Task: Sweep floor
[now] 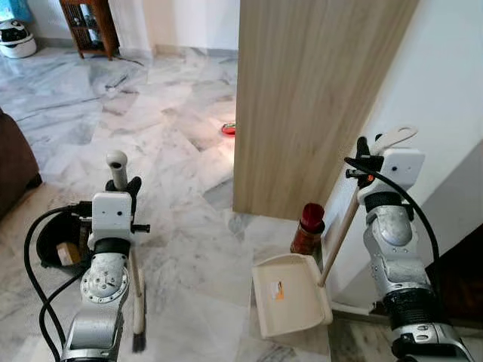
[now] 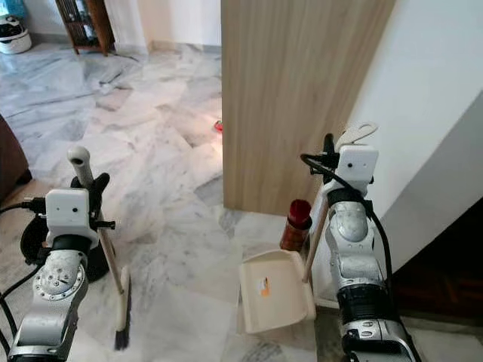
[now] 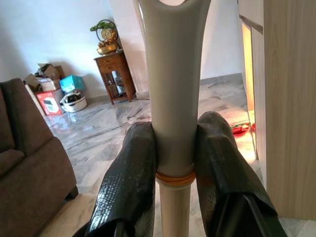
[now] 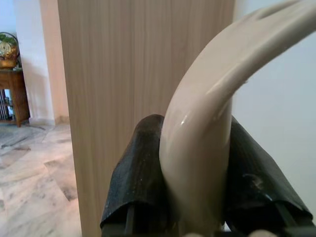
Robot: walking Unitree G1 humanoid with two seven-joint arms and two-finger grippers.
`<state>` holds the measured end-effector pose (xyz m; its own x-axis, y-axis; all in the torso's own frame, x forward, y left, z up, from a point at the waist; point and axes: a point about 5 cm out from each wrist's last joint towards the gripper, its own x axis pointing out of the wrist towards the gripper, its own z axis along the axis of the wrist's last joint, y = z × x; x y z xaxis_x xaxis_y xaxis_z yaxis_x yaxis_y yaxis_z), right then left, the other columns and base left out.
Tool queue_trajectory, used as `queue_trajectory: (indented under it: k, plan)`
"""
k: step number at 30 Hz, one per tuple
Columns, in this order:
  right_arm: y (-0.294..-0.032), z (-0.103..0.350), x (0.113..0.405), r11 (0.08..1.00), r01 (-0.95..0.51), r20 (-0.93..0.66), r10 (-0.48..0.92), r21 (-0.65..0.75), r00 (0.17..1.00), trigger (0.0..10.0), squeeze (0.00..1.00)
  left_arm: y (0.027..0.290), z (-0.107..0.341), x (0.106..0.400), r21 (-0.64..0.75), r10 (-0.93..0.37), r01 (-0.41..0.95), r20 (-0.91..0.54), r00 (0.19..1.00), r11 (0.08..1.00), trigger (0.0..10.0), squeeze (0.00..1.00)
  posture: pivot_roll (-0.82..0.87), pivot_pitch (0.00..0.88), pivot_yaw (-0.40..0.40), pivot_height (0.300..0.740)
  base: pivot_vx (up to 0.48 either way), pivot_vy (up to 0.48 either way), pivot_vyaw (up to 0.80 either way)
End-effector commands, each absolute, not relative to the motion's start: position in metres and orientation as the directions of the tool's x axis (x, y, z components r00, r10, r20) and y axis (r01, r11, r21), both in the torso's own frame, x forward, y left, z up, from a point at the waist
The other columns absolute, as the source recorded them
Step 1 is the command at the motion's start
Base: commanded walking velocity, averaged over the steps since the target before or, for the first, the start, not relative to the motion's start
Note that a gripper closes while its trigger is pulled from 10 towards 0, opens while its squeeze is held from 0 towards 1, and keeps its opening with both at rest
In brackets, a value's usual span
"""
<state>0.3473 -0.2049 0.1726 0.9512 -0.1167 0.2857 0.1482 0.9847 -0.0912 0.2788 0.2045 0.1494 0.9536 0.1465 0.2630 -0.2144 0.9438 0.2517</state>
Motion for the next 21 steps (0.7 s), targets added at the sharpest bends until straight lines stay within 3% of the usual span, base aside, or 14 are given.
queue_trajectory:
  k: [1,5,17,21]
  plan:
    - [-0.206,0.188,0.348,0.985,0.145,0.336,-0.105,-0.096,0.936,10.0,0.0,0.204,0.163,0.277,0.263,0.137,-0.226,0.318,0.938,0.938,10.0,0.0,-0.03,0.078,0.012,0.74,0.0,0.0,-0.8]
    - [-0.205,0.188,0.348,0.986,0.133,0.335,-0.092,-0.103,0.938,10.0,0.0,0.204,0.16,0.274,0.262,0.145,-0.232,0.312,0.939,0.937,10.0,0.0,-0.02,0.079,0.004,0.74,0.0,0.0,-0.8]
    - [-0.188,0.189,0.35,0.993,0.077,0.328,-0.045,-0.087,0.944,10.0,0.0,0.214,0.156,0.253,0.289,0.177,-0.265,0.297,0.938,0.92,10.0,0.0,0.04,0.084,-0.016,0.74,0.0,-0.296,-0.8]
    - [-0.188,0.186,0.345,0.994,0.087,0.328,-0.059,-0.071,0.943,10.0,0.0,0.209,0.157,0.257,0.287,0.156,-0.243,0.296,0.942,0.927,10.0,0.0,0.02,0.082,0.001,0.74,0.0,0.0,-0.8]
